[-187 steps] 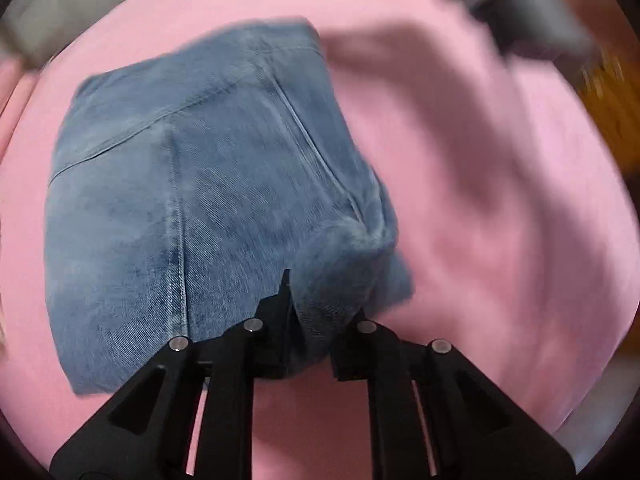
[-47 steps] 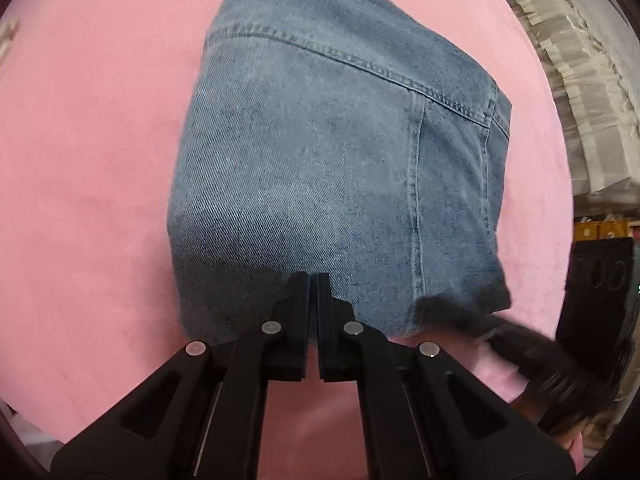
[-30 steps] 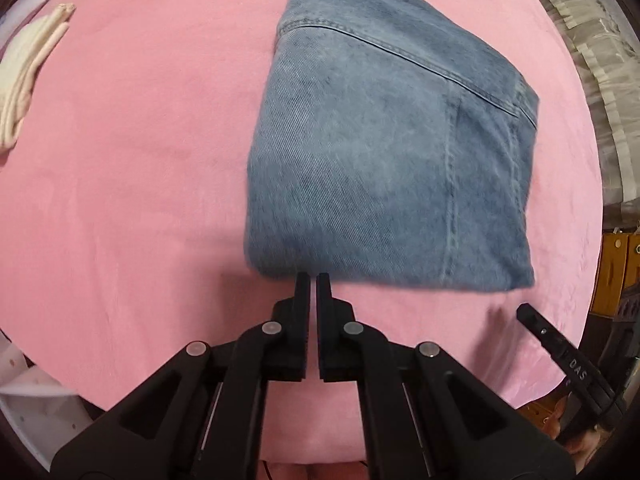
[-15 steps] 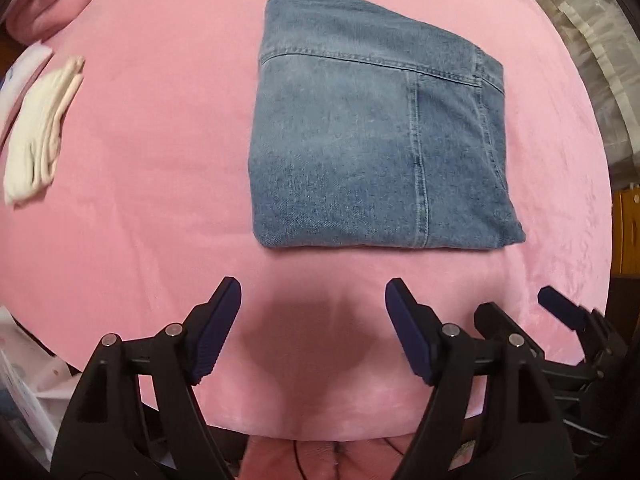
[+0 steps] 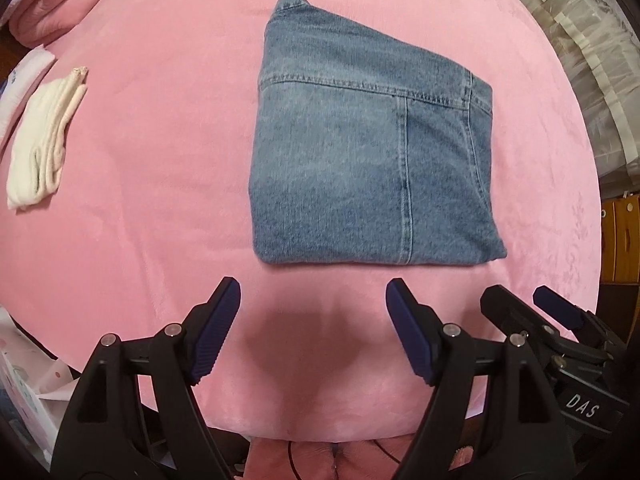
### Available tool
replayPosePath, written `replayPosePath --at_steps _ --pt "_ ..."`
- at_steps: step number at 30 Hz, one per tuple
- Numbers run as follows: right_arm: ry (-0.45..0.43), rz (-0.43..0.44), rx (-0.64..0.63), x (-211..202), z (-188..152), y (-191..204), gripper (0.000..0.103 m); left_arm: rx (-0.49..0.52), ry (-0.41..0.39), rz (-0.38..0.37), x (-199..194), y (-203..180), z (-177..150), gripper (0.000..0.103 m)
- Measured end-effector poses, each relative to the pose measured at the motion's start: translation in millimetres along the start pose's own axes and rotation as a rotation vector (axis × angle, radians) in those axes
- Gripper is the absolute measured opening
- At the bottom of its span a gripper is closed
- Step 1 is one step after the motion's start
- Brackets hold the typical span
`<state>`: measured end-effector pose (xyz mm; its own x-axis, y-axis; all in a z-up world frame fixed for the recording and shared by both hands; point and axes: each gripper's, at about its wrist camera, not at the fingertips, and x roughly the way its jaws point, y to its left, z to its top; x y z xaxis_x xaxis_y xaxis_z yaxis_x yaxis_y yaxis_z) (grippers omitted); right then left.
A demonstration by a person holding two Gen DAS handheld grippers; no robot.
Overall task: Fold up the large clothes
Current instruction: 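Open both grippers and withdraw from the folded jacket, then close both grippers on the folded denim jacket's edge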
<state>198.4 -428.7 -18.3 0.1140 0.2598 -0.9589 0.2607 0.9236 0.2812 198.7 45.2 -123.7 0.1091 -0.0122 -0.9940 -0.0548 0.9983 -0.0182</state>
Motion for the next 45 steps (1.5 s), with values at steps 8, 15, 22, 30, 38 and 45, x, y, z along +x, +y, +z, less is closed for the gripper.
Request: replayPosePath --at_steps 8,15,22,30,38,45 --pt "-0.007 0.008 0.014 -8 3 -5 0.101 0.015 -0.013 0.016 -2 -1 8 0.073" --pt "0.004 0.021 0.021 -6 2 -13 0.101 0.002 -0.001 0.014 6 -1 14 0.073" --pt "0.049 0.179 0.060 15 8 -35 0.101 -0.013 0.003 -0.084 31 4 30 0.073" --pt "-0.061 0.372 0.274 63 49 -123 0.101 -0.186 0.036 -0.312 83 51 73 0.073" --pt "0.014 0.708 0.373 123 88 -177 0.103 -0.194 0.045 -0.330 118 69 109 0.073" --pt "0.103 0.781 0.186 140 119 -144 0.103 -0.102 0.072 -0.295 160 63 139 0.077"
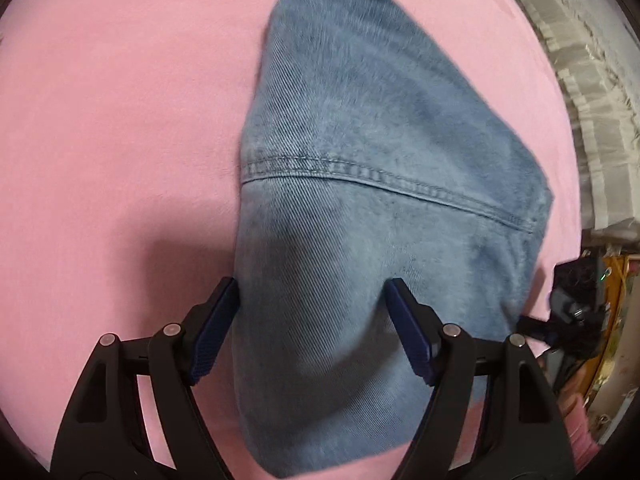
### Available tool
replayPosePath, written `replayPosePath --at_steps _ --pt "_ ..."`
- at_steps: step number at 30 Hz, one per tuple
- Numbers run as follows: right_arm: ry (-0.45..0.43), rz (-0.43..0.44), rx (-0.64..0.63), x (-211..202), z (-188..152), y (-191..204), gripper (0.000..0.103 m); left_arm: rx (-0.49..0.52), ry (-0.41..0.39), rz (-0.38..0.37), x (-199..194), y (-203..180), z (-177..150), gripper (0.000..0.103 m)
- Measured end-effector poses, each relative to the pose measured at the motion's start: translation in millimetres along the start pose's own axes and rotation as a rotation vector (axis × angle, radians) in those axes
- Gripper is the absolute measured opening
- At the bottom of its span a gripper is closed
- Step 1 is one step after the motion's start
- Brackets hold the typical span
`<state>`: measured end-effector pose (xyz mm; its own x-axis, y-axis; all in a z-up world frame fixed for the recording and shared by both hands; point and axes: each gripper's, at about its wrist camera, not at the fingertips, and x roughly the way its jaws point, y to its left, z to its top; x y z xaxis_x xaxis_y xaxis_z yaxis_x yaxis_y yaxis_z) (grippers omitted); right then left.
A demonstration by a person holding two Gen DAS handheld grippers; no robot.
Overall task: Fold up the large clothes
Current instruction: 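Close both grippers on the folded denim jacket's edge, then lift the folded jacket with both grippers and carry it toward the white clothes stack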
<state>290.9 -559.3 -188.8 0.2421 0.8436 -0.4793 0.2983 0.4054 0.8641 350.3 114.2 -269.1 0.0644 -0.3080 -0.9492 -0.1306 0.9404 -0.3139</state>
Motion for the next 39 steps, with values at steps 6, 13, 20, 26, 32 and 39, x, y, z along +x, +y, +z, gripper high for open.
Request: replayPosePath --at_steps 6,13,20,26,32,39 --pt "0.025 -0.032 -0.077 24 13 21 0.103 -0.050 -0.022 -0.092 12 11 0 0.082" --pt "-0.033 -0.172 -0.142 28 1 34 0.062 -0.062 -0.113 -0.052 13 3 -13 0.082" --pt "-0.098 -0.200 -0.069 23 -9 26 0.024 -0.078 -0.166 -0.007 11 -11 -27 0.068" --pt "-0.161 -0.269 -0.125 21 -23 61 0.017 -0.052 -0.236 0.139 -3 -44 -41 0.049" --pt "-0.195 -0.388 -0.263 30 -50 119 0.017 -0.009 -0.312 0.188 -22 -73 -62 0.041" --pt "-0.156 -0.501 -0.367 37 -106 159 0.017 -0.060 -0.292 0.182 -33 -75 -128 0.040"
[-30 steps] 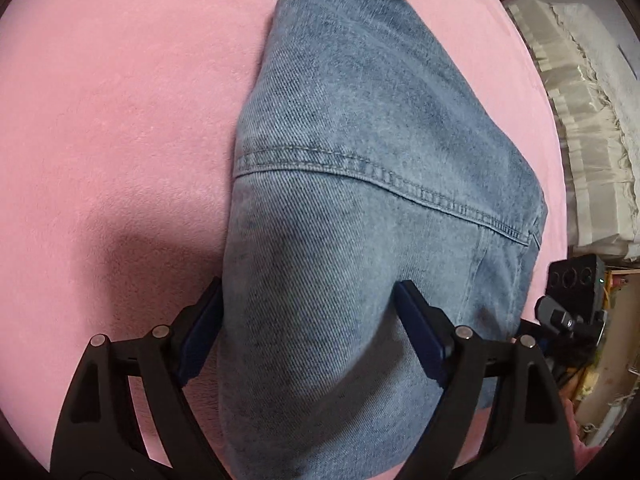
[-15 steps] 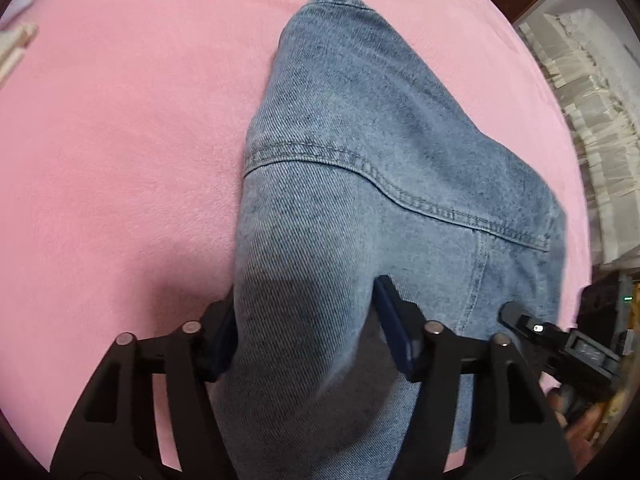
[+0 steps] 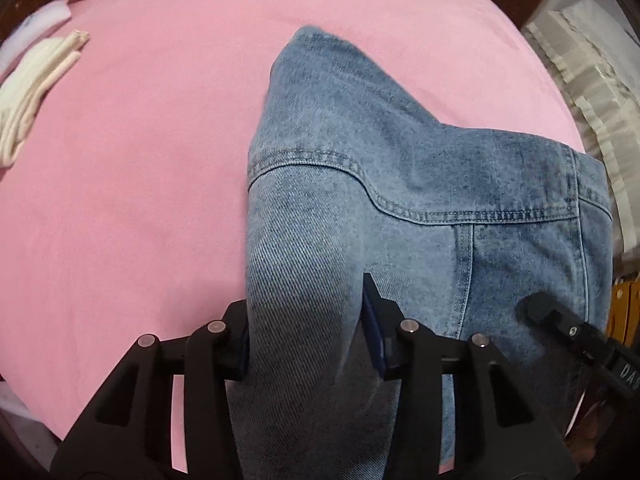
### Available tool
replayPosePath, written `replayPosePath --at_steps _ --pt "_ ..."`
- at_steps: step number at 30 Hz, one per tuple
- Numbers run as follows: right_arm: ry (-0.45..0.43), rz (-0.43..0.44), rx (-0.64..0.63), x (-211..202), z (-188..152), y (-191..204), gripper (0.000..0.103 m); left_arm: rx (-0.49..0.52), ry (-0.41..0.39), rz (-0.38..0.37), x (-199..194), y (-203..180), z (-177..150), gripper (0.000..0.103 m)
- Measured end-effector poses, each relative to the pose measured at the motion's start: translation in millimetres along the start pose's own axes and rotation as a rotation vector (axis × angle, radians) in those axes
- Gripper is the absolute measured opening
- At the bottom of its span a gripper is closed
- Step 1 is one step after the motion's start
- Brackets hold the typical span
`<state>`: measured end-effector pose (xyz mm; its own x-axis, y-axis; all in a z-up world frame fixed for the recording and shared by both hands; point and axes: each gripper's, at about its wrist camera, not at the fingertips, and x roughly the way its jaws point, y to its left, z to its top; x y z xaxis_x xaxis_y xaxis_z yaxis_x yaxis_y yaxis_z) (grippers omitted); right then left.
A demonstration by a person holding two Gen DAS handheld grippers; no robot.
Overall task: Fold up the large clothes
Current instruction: 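Lift the folded jacket with both grippers and carry it toward the white clothes stack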
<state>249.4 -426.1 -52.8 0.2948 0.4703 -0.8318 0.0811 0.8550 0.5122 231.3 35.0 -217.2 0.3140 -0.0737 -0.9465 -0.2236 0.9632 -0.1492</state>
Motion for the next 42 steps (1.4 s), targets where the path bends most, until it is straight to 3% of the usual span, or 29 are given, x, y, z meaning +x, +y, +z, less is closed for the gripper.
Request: replayPosePath --at_steps 5,10,13,20,26,31,37,42 --pt "0.055 -0.025 -0.061 -18 -50 34 0.016 -0.026 0.011 -0.004 -35 13 -44 0.039" --pt "0.145 0.013 -0.098 -13 -94 71 0.016 -0.100 0.036 0.011 -67 26 -78 0.037" --pt "0.181 0.029 -0.134 -9 -110 98 0.016 -0.133 -0.010 0.013 -94 46 -90 0.036" --pt "0.186 0.072 -0.256 10 -144 190 0.016 -0.105 -0.104 0.035 -154 105 -98 0.036" --pt "0.192 0.098 -0.300 53 -162 278 0.016 -0.081 -0.166 0.068 -214 224 -72 0.035" --pt "0.171 0.130 -0.371 116 -187 401 0.016 -0.035 -0.253 0.129 -244 310 -29 0.034" --pt "0.093 0.213 -0.438 190 -185 546 0.016 -0.003 -0.366 0.201 -271 405 28 0.034" --pt "0.029 0.303 -0.461 246 -166 628 0.016 -0.018 -0.450 0.242 -285 508 86 0.034"
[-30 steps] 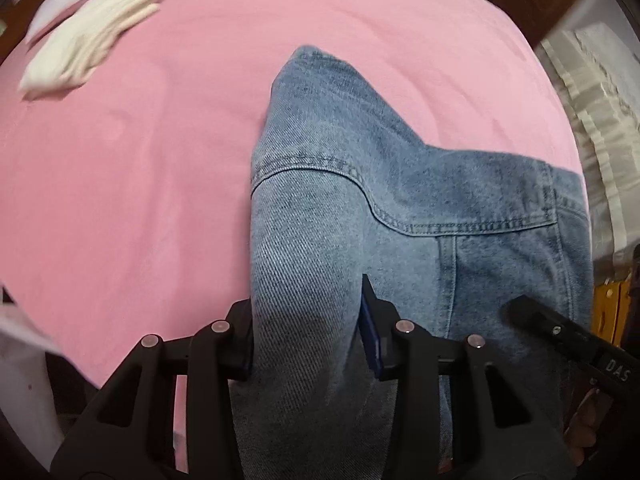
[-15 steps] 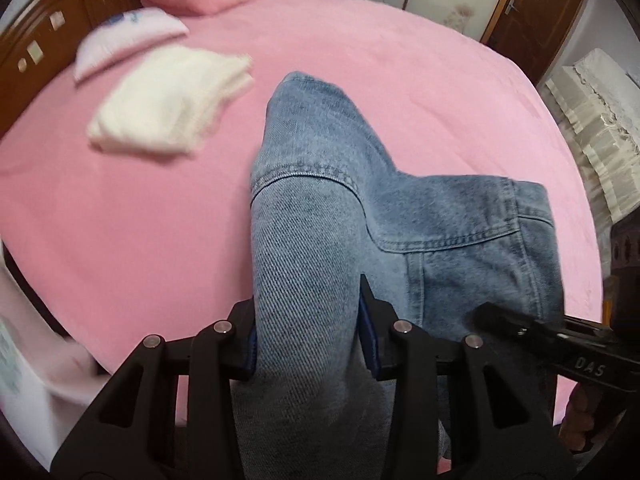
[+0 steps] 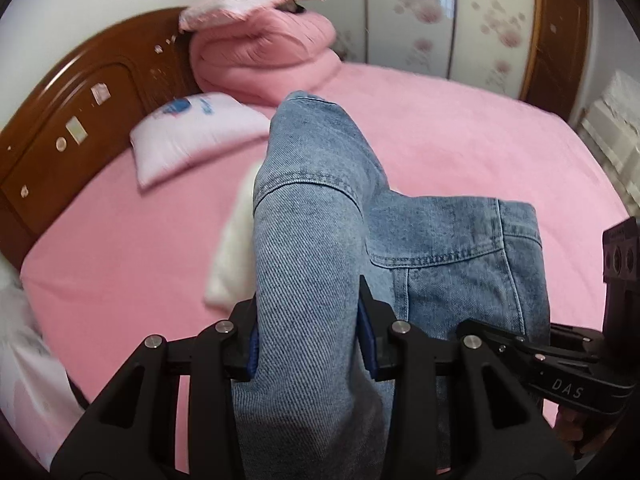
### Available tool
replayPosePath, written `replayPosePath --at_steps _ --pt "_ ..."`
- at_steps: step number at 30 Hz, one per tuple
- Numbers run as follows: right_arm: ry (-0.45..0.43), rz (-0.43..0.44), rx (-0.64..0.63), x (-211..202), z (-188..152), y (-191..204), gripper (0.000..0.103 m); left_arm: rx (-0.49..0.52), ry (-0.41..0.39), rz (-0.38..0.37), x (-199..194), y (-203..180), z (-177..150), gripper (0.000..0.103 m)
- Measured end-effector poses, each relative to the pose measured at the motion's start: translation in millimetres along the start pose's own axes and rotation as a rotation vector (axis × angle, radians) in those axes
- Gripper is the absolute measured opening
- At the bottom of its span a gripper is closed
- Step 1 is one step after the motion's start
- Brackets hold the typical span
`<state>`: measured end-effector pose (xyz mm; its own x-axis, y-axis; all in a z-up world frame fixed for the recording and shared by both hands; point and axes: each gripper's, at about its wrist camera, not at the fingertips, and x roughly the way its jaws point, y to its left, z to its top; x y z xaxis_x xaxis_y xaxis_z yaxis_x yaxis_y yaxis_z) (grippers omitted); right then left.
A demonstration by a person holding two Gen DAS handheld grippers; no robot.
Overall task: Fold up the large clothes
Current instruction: 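Lift the folded jacket with both grippers and carry it toward the white clothes stack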
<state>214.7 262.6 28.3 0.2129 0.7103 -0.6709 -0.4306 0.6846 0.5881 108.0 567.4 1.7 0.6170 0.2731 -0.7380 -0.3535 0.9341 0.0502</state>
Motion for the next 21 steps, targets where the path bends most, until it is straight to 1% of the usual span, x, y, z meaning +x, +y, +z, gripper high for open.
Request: replayPosePath --at_steps 1,3,5,7,8,9,10,11,12,13,14,15,16,17,18,19,20,21 --pt "-0.015 0.011 -0.004 12 10 2 0.016 0.007 -0.019 0.006 5 16 9 0.034" --pt "-0.042 0.027 -0.006 42 33 12 0.016 0.021 -0.040 0.018 21 35 31 0.034" --pt "-0.062 0.030 -0.010 66 49 23 0.016 0.000 -0.066 0.010 37 58 55 0.034" --pt "-0.094 0.025 -0.003 87 66 28 0.016 0.011 -0.070 0.017 70 77 76 0.034" --pt "-0.104 0.024 0.010 100 68 36 0.016 0.013 -0.069 0.011 88 83 86 0.034" --pt "-0.110 0.025 0.032 111 68 41 0.016 0.005 -0.070 -0.011 107 93 95 0.034" --pt "-0.117 0.024 0.045 123 72 41 0.016 0.005 -0.064 -0.033 139 103 108 0.034" --pt "-0.123 0.016 0.049 126 65 40 0.016 -0.004 -0.060 -0.057 158 107 112 0.034" --pt "-0.117 -0.001 0.042 132 66 29 0.016 -0.027 -0.044 -0.100 193 118 116 0.034" --pt "-0.101 -0.014 0.038 116 68 0 0.016 -0.038 -0.026 -0.137 213 124 111 0.034" --pt "-0.082 -0.037 0.040 127 65 -11 0.016 -0.040 -0.003 -0.166 242 134 108 0.035" --pt "-0.066 -0.053 0.057 137 60 -29 0.016 -0.033 0.048 -0.188 280 143 101 0.035" --pt "-0.037 -0.068 0.090 149 58 -57 0.016 -0.029 0.097 -0.171 309 149 90 0.036" --pt "-0.007 -0.116 0.119 162 52 -78 0.016 -0.024 0.120 -0.144 332 157 83 0.046" --pt "0.019 -0.149 0.111 174 41 -95 0.022 -0.047 0.093 -0.173 346 166 74 0.048" --pt "0.001 -0.096 0.086 178 34 -103 0.022 -0.089 0.049 -0.215 349 177 69 0.050" --pt "-0.021 -0.042 0.072 177 28 -109 0.022 -0.105 0.035 -0.238 349 182 68 0.050" --pt "-0.016 -0.030 0.068 177 25 -110 0.022 -0.114 0.027 -0.248 346 183 65 0.050"
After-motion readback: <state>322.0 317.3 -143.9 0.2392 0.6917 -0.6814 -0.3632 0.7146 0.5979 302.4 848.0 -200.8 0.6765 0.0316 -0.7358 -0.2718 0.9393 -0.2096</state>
